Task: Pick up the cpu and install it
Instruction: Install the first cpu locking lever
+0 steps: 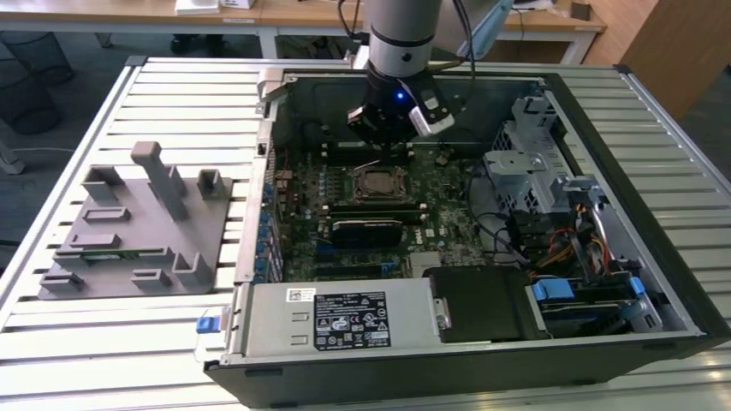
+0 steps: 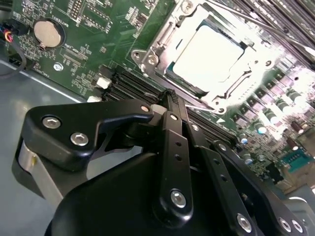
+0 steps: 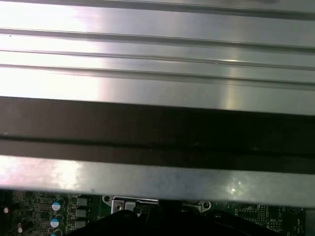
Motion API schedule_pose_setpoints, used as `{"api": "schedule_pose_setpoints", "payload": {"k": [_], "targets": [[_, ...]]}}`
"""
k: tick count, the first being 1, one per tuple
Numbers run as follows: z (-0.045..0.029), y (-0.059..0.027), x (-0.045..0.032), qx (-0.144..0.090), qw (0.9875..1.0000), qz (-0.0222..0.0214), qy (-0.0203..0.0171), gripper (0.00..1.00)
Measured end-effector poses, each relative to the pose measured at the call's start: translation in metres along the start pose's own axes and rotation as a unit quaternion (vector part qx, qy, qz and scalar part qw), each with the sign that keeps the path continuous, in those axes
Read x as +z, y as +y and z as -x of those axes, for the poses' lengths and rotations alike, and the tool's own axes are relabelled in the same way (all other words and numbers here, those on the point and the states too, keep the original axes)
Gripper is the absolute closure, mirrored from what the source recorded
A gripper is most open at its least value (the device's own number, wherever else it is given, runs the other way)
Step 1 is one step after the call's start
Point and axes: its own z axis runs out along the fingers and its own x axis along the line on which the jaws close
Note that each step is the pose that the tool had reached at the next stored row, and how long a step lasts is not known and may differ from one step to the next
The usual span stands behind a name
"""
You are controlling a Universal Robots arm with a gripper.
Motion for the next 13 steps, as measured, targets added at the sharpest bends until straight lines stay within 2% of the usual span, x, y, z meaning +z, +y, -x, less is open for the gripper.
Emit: {"api": "schedule_pose_setpoints", "payload": {"k": [13], "targets": [[0.0052,-0.001,0.0112,0.0,1.0,0.0,0.0,0.89]]}}
